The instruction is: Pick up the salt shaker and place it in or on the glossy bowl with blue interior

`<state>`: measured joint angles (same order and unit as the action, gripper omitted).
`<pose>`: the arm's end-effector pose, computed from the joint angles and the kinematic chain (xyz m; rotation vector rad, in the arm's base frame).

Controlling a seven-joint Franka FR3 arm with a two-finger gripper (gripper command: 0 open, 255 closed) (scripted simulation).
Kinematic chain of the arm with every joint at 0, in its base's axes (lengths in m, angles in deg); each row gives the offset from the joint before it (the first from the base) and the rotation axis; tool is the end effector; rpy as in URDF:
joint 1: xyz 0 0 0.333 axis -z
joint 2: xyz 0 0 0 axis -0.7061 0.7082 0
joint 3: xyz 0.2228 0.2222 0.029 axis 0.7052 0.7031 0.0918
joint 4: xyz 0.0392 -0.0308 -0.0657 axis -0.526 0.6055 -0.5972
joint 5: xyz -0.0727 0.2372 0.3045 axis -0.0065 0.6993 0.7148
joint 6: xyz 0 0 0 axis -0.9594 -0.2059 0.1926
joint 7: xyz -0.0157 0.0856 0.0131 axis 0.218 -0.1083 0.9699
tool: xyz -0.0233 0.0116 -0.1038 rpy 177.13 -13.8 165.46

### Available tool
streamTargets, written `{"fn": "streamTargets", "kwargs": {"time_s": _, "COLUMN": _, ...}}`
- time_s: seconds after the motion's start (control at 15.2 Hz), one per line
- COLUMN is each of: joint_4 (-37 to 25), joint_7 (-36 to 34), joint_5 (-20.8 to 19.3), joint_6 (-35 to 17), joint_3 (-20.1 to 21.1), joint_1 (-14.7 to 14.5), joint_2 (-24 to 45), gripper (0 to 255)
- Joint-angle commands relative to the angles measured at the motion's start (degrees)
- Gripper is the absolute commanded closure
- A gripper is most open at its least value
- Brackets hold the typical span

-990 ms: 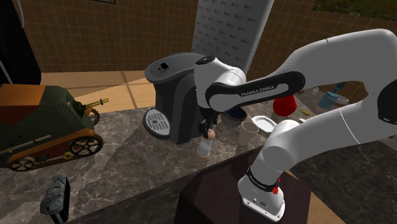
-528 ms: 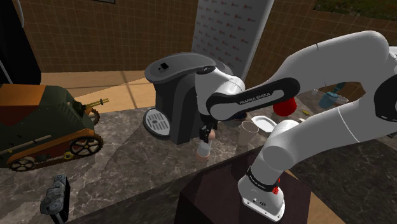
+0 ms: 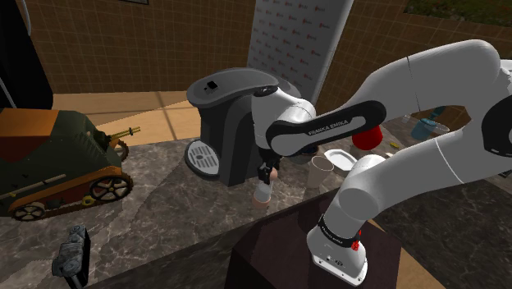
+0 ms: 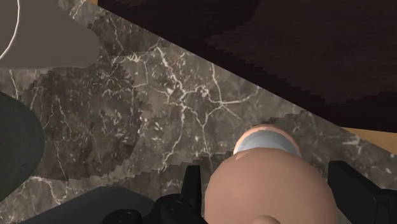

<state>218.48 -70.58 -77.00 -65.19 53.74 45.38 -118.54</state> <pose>0.3029 0.0727 0.3408 2.8934 0.1838 -0.2579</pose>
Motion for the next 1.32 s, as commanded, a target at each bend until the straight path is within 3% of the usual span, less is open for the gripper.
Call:
{"fn": "streamTargets", "kwargs": {"time_s": 0.0, "joint_4": 0.0, "joint_7": 0.0, "joint_5": 0.0, "joint_6": 0.0, "joint_3": 0.0, "joint_1": 0.0, "joint_2": 0.0, "gripper": 255}}
{"fn": "streamTargets", "kwargs": {"time_s": 0.46, "joint_4": 0.0, "joint_7": 0.0, "joint_5": 0.0, "joint_6": 0.0, "joint_3": 0.0, "joint_1": 0.0, "joint_2": 0.0, "gripper": 255}}
{"fn": "streamTargets", "kwargs": {"time_s": 1.25, "joint_4": -6.1, "joint_7": 2.3, "joint_5": 0.1, "joint_6": 11.4, "joint_3": -1.6, "joint_1": -0.4, "joint_2": -5.6, "gripper": 255}}
